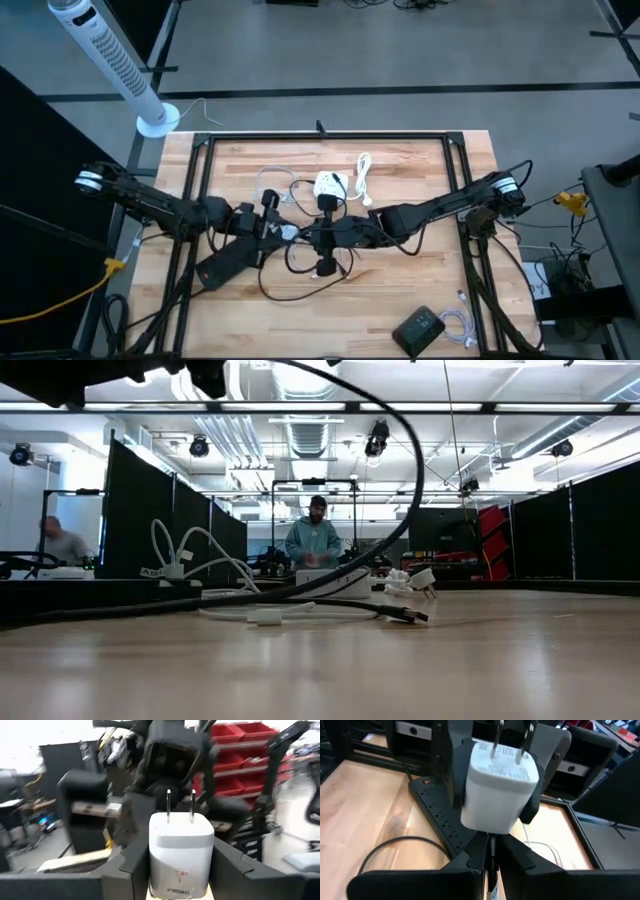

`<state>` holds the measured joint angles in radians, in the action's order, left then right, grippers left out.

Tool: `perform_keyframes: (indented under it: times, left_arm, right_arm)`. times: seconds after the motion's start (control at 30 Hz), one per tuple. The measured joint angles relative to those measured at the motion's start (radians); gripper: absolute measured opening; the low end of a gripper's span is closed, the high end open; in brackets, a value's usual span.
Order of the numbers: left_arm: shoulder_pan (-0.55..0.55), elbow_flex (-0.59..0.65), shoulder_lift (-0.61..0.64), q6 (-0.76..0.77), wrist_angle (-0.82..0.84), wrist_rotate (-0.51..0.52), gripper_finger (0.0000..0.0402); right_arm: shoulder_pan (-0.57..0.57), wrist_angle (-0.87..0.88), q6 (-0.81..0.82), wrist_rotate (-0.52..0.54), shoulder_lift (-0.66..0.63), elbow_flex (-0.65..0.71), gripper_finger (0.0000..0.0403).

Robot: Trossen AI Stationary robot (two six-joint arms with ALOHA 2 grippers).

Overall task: Insert USB
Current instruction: Insert the black charger cable into the white charger adapter

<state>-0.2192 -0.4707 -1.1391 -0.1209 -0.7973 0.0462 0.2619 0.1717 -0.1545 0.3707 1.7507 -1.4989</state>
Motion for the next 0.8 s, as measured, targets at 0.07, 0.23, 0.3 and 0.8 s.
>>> perform_keyframes:
  times: [0.07,0.23,0.3,0.8]
  left_arm:
    - [0.0,-0.001,-0.001,0.004,0.025,0.038,0.0143]
    - [0.0,-0.001,-0.004,0.003,0.03,0.043,0.0143]
    - [0.0,-0.001,-0.004,-0.001,0.036,0.046,0.0143]
    - [0.0,-0.003,-0.004,0.0,0.109,0.05,0.0143]
  right_arm:
    - [-0.001,0.007,0.001,0.002,-0.002,-0.002,0.0019]
    - [-0.001,0.011,0.021,0.002,-0.002,-0.008,0.0019]
    - [-0.004,0.019,0.033,-0.002,-0.002,-0.008,0.0019]
    - [-0.002,0.039,0.013,-0.009,-0.012,-0.009,0.0019]
